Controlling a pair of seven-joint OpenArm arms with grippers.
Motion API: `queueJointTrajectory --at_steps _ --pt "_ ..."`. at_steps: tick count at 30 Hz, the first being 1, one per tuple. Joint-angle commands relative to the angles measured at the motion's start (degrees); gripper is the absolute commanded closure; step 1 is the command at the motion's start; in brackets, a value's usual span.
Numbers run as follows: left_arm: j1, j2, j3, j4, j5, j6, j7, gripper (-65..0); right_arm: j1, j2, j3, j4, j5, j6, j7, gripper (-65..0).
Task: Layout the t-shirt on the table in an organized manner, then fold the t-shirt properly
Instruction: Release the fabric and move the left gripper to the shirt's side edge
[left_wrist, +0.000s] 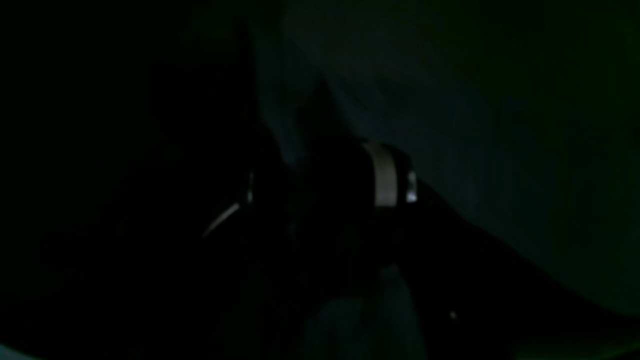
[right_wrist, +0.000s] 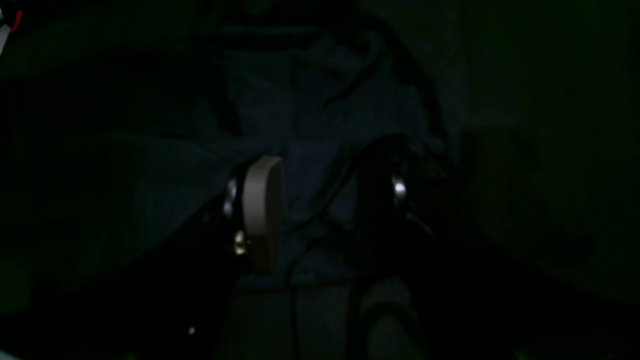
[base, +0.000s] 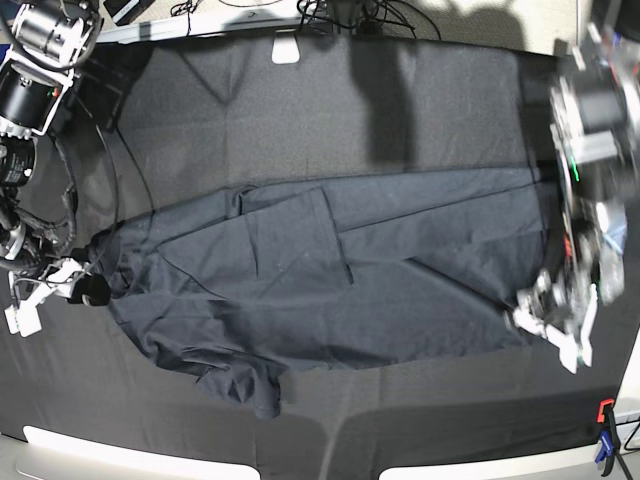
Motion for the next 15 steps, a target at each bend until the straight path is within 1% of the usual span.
queueJointTrajectory --at_steps 1,3,4,8,11,15 --pt "-3.3 -1.0 -0.2 -1.8 -0.3 -0.3 -2.3 -23.7 1.2 1.3 0.2 0.9 1.3 0.8 -0.1 -26.4" --pt "-5.8 -1.6 -0.2 -5.9 0.8 -0.2 -4.5 -23.7 1.2 1.3 0.2 0.9 1.3 0.8 -1.2 -26.4" --pt "-6.6 -1.9 -0.2 -7.4 1.9 0.6 -5.9 -23.7 1.2 1.3 0.2 0.9 1.3 0.8 -1.5 -26.4" --pt "-7.4 -2.7 -0.2 -9.4 5.8 4.7 -10.8 -23.7 1.2 1.3 0.2 0.9 1.3 0.8 -1.4 -26.4" --pt "-6.6 -2.8 -0.2 -9.6 7.2 7.4 -13.7 -23.7 1.2 1.3 0.2 0.9 1.4 0.8 -1.4 -26.4" --pt "-5.7 -2.2 -0.2 -10.0 7.1 7.2 -14.1 -23.6 1.2 1.3 0.2 0.9 1.4 0.8 -1.4 -26.4"
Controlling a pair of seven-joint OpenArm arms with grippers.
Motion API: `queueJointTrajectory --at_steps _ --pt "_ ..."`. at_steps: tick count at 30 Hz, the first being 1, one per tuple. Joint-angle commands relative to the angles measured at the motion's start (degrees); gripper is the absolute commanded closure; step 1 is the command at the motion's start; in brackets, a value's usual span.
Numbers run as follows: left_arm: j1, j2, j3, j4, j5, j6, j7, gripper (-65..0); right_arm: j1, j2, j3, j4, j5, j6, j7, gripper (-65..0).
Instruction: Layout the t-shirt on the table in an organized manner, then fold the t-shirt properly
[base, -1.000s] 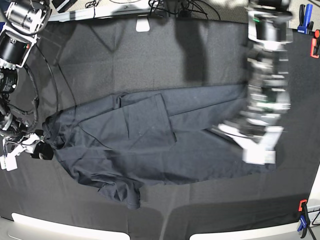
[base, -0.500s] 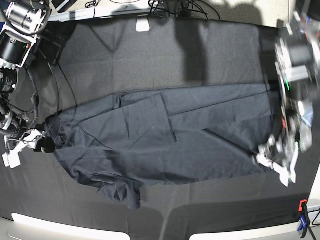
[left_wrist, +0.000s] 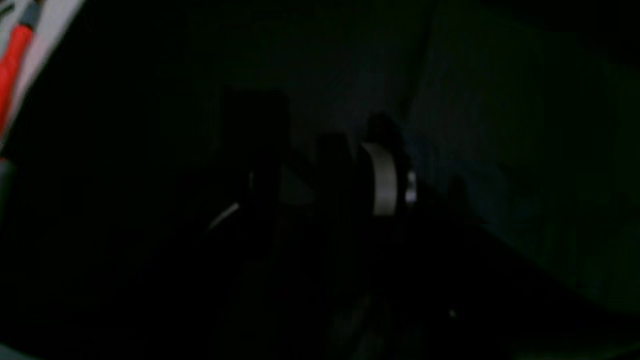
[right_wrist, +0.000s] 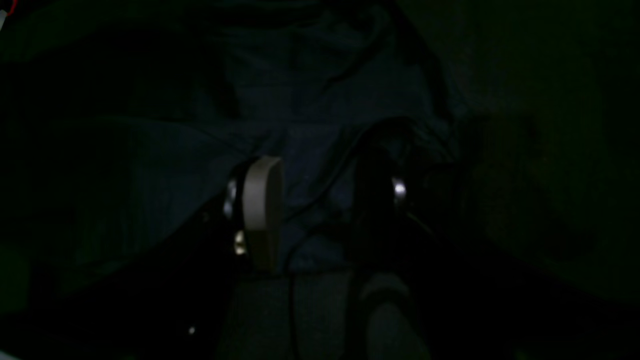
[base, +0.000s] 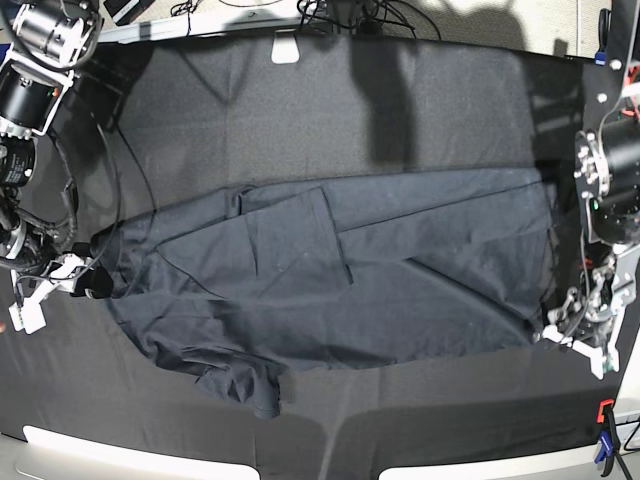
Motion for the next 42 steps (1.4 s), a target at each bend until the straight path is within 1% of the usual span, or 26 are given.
queueJointTrajectory --at_steps 1,4,7,11,14,16,19,21,25,28,29,32,42 --pt "-2.0 -0.1 -0.2 0.2 -0.1 -0.6 -1.6 -23.7 1.3 1.3 0.2 0.9 1.5 0.8 0.5 -26.4" --pt "-2.0 0.7 -0.2 -1.6 -1.2 -3.6 -3.5 -23.6 1.2 1.3 0.2 0.9 1.5 0.8 0.5 -26.4" --pt "-2.0 1.6 -0.2 -3.4 -3.1 -3.9 -6.2 -23.6 1.2 1.3 0.2 0.9 1.5 0.8 0.5 -26.4" --pt "-2.0 2.1 -0.2 -5.2 -3.1 -3.9 -9.5 -23.6 1.2 1.3 0.2 0.9 1.5 0.8 0.5 -26.4" --pt "-2.0 2.0 -0.2 -5.3 -3.1 -3.9 -9.7 -23.6 1.3 1.3 0.2 0.9 1.5 0.8 0.5 -26.4" --pt "-2.3 1.9 -0.2 -5.3 -3.1 -3.9 -10.9 -23.6 1.3 1.3 0.2 0.9 1.5 0.8 0.5 -26.4" --pt "-3.4 1.5 -0.2 -5.3 -3.9 -5.3 -11.6 -23.6 1.2 1.3 0.2 0.9 1.5 0.8 0.5 -26.4" --pt "-4.3 1.3 -0.2 -5.3 -5.6 -6.1 -11.4 -23.6 1.3 1.3 0.2 0.9 1.5 0.8 0.5 -26.4" --pt "-4.9 1.2 -0.2 -5.3 -5.4 -5.7 -10.7 -23.6 1.2 1.3 0.2 0.9 1.5 0.8 0.5 -26.4" --pt "-4.8 1.3 -0.2 -5.3 -5.4 -2.3 -10.1 -23.4 1.2 1.3 0.2 0.9 1.5 0.8 0.5 -26.4" --pt "-4.8 1.3 -0.2 -5.3 -4.4 -1.7 -10.1 -23.4 1.2 1.3 0.2 0.9 1.5 0.8 0.5 -26.4" --pt "-4.7 1.6 -0.2 -5.3 -1.9 -1.7 -9.9 -23.4 1.2 1.3 0.2 0.9 1.5 0.8 0.5 -26.4" --pt "-3.3 4.1 -0.2 -5.3 -1.6 -1.9 -10.1 -23.4 1.2 1.3 0.2 0.9 1.7 0.8 0.3 -26.4"
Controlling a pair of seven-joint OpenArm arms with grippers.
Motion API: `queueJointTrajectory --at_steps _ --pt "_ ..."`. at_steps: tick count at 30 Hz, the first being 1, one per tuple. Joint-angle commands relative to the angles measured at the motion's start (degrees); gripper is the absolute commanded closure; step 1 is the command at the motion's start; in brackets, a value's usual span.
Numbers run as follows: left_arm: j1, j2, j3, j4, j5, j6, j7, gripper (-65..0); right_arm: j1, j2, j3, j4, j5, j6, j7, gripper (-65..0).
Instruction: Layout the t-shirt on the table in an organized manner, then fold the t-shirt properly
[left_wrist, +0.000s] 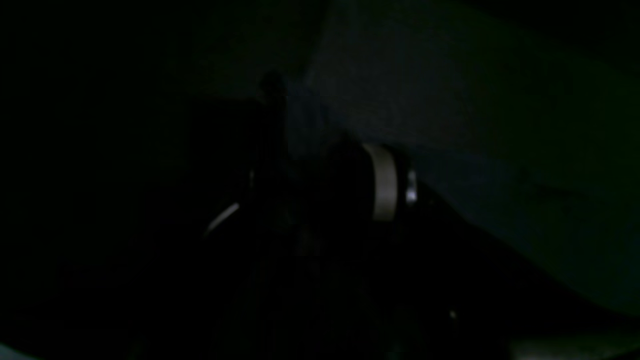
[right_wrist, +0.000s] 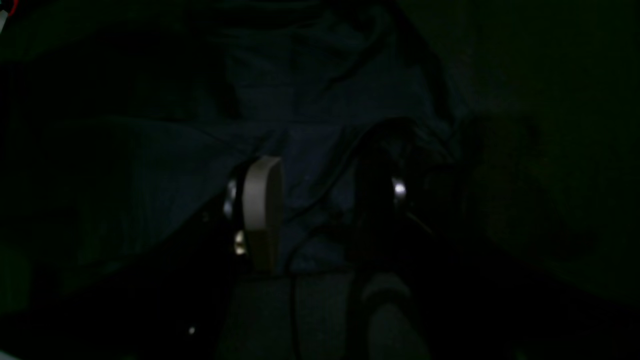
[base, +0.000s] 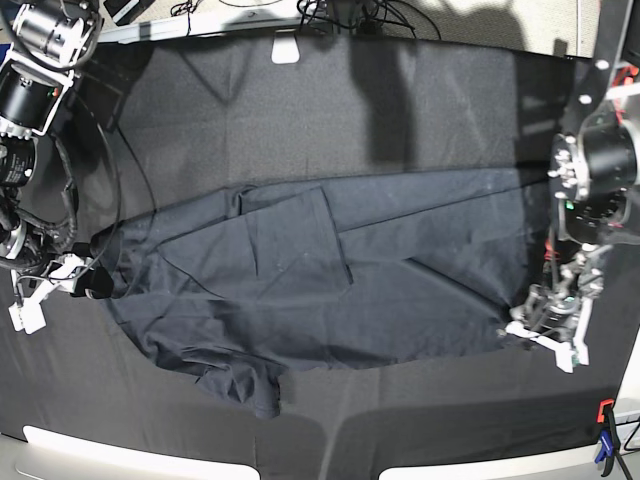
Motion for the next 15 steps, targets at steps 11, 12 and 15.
queueJointTrajectory --at_steps 11,12,15 --pt "3.9 -0.3 -0.2 0.9 0.0 1.3 -3.6 -23.0 1.2 1.3 0.2 0.9 2.1 0.8 -0.3 -26.4" --pt "3.9 -0.3 -0.2 0.9 0.0 -0.3 -3.6 -23.0 1.2 1.3 0.2 0.9 3.0 0.8 -0.4 -26.4" --pt "3.3 -0.3 -0.2 1.0 -0.1 -5.3 -4.1 -23.0 1.2 1.3 0.2 0.9 5.0 0.8 -0.4 -26.4"
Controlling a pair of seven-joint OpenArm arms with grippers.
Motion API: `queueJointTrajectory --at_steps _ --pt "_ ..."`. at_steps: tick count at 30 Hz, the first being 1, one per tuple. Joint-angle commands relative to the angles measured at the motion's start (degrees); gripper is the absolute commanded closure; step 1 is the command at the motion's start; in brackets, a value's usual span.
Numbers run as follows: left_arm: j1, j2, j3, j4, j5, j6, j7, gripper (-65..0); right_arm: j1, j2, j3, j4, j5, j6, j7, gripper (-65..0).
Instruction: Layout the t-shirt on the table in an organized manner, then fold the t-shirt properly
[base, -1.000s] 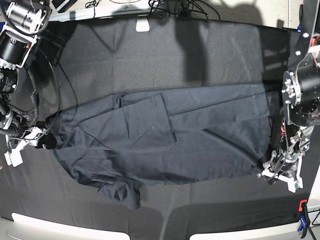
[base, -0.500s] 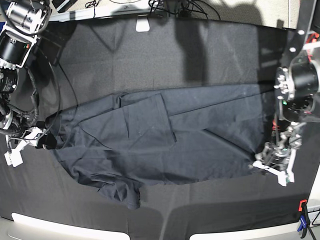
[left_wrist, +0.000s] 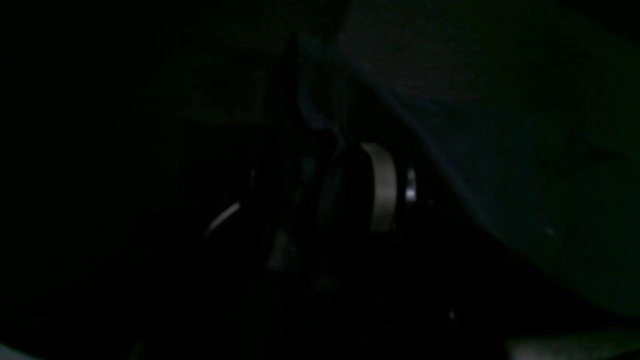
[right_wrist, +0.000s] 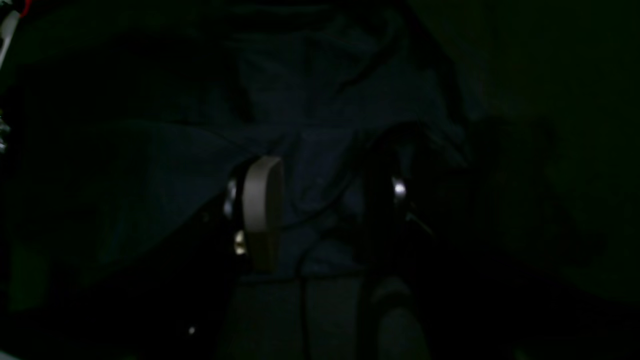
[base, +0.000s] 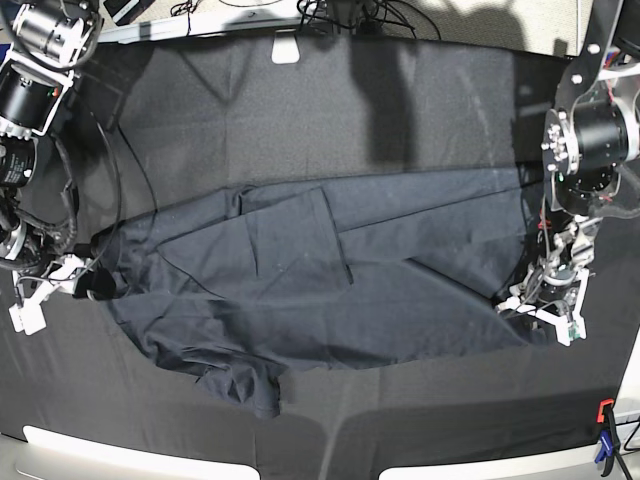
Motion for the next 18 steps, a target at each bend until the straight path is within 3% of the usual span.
queueJointTrajectory --at_steps 1,9,11,14,18 --pt "-2.3 -0.2 -0.2 0.6 0.0 -1.0 -0.6 -23.0 1.3 1.3 0.2 0.9 1.8 0.8 0.5 -26.4" --pt "-3.4 0.3 -0.2 0.6 0.0 -1.1 -0.2 -22.1 1.2 1.3 0.2 0.9 2.2 0.8 -0.2 -26.4" --pt "-3.3 0.7 -0.2 0.6 0.0 -1.0 0.9 -16.9 1.3 1.3 0.2 0.9 2.2 0.8 -0.2 -26.4" --pt "-3.3 0.8 -0.2 0.6 0.0 -1.0 0.8 0.0 1.3 1.3 0.2 0.9 2.2 0.8 -0.2 -26.4" --pt "-3.3 0.6 -0.2 0.6 0.0 -1.0 -0.3 0.0 1.3 1.3 0.2 0.9 1.3 0.8 0.4 -26.5"
